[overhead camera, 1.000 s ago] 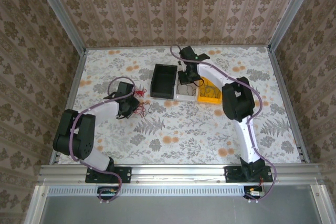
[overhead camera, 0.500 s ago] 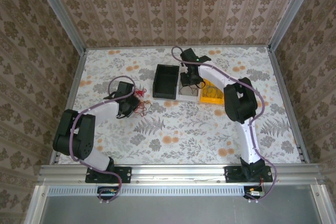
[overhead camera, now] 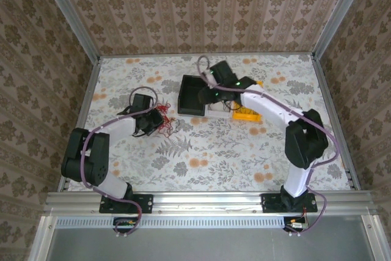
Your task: Untangle the cables
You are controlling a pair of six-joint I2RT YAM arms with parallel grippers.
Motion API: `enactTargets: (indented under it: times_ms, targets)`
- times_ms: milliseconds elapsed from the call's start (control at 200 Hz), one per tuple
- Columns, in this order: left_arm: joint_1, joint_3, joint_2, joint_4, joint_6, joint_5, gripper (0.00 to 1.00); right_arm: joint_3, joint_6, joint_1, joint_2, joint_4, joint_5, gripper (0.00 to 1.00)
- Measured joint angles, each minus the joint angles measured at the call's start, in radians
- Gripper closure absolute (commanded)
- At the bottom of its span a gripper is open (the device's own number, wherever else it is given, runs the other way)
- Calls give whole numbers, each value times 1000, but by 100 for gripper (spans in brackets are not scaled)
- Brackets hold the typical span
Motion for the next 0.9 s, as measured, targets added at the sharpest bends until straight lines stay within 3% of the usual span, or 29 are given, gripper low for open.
enactTargets:
  times_ms: [260, 675, 900]
  targets:
    - [13, -1, 9, -1, 23, 62, 100, 77, -63, 161, 219, -55, -69, 51]
    - [18, -1, 9, -17, 64, 78, 100, 344, -132, 170, 413, -151, -15, 49]
    - [26, 6, 23, -22, 82, 93, 100, 392, -137, 169, 477, -185, 14, 51]
